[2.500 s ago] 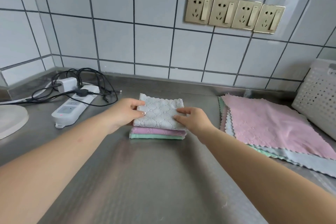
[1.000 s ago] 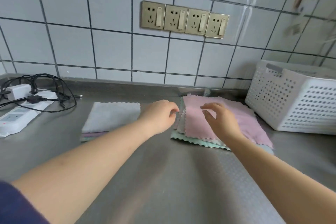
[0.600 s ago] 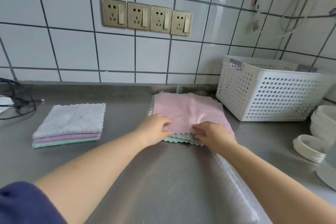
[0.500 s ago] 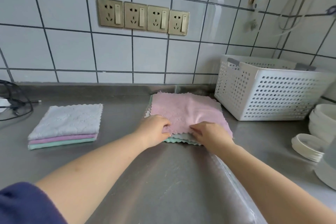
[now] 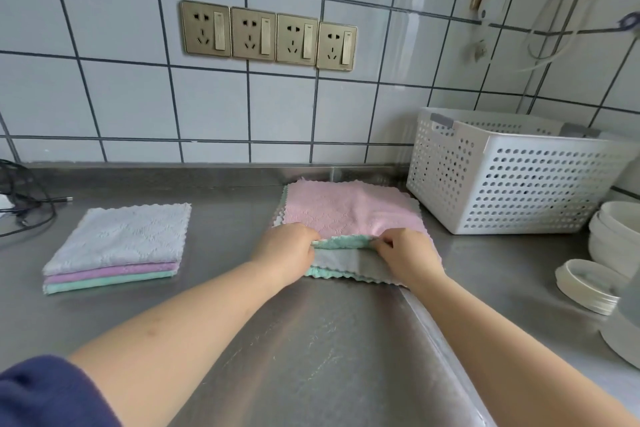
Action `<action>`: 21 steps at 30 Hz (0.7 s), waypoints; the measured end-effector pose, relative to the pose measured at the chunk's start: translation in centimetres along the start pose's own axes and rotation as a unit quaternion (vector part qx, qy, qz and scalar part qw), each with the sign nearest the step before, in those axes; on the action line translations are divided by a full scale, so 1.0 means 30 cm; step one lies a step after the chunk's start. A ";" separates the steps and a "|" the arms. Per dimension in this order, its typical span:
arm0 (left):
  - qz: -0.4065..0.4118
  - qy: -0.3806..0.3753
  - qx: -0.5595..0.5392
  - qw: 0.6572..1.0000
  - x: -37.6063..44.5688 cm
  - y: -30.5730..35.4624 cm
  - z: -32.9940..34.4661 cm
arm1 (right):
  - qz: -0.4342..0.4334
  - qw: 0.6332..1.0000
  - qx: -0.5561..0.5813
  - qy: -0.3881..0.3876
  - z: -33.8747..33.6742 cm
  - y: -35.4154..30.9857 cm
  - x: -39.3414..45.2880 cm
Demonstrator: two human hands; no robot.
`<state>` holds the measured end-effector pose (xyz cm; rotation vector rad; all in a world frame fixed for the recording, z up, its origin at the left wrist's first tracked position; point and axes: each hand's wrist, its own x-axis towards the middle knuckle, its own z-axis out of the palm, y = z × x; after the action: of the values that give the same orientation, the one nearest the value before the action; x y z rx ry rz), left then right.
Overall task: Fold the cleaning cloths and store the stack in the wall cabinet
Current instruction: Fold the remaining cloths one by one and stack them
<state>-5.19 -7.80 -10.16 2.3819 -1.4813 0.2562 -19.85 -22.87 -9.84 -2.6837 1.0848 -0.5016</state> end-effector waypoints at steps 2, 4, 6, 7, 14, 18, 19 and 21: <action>-0.015 -0.003 -0.016 1.000 0.014 -0.022 0.010 | -0.025 0.999 -0.009 -0.019 0.002 0.016 0.001; -0.012 -0.003 -0.014 1.000 0.018 -0.047 0.019 | -0.041 0.999 -0.023 -0.018 0.006 0.040 -0.012; -0.027 0.005 -0.017 0.999 0.023 -0.071 0.016 | -0.030 0.999 -0.031 0.005 0.008 0.069 -0.018; -0.043 0.016 -0.023 0.999 0.034 -0.079 0.002 | -0.015 0.999 -0.033 0.019 -0.007 0.082 -0.015; -0.068 0.147 -0.072 0.984 0.074 -0.058 -0.199 | 0.008 0.989 0.064 0.133 -0.198 0.047 -0.004; -0.017 0.124 -0.080 0.989 -0.017 -0.073 -0.294 | -0.043 0.985 0.104 0.130 -0.304 0.009 -0.082; -0.003 0.106 -0.089 0.990 -0.072 -0.077 -0.316 | -0.057 0.986 0.099 0.117 -0.325 0.002 -0.130; 0.010 0.064 -0.102 0.993 -0.147 -0.088 -0.328 | -0.073 0.993 0.064 0.064 -0.331 0.014 -0.185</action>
<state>-4.61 0.56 -2.87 2.1491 -1.4029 0.2443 -27.65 -19.85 -2.13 -2.6594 0.8589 -0.7506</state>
